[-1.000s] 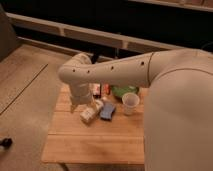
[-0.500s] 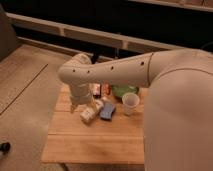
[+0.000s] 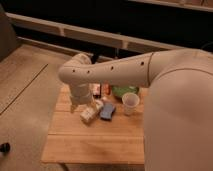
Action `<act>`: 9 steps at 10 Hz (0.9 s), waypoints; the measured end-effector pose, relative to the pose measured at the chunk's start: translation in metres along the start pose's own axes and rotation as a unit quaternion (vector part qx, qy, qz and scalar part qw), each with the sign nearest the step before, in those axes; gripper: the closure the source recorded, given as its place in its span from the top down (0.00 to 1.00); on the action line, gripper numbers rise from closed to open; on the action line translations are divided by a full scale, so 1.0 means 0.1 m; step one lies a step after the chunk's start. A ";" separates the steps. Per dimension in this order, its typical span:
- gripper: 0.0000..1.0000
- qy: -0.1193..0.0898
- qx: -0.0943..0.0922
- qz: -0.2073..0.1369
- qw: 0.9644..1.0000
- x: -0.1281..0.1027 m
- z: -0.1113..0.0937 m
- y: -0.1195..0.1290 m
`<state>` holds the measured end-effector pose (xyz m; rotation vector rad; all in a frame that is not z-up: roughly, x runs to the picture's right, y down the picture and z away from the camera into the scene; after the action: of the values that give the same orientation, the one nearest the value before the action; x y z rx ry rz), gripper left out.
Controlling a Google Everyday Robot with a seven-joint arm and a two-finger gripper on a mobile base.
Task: Place the white sponge in the ceramic cup
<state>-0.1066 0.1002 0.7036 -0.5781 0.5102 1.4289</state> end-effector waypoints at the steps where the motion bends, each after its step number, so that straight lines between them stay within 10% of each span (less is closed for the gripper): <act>1: 0.65 -0.028 -0.003 -0.016 0.999 -0.12 -0.05 -0.04; 3: 0.65 -0.098 -0.017 -0.050 0.994 -0.46 -0.19 -0.19; 6: 0.65 -0.197 -0.055 -0.077 0.976 -0.87 -0.38 -0.63; 9: 0.65 -0.212 -0.059 -0.083 0.972 -0.91 -0.41 -0.70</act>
<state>-0.0439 0.0005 0.7353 -0.3833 0.0361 1.3781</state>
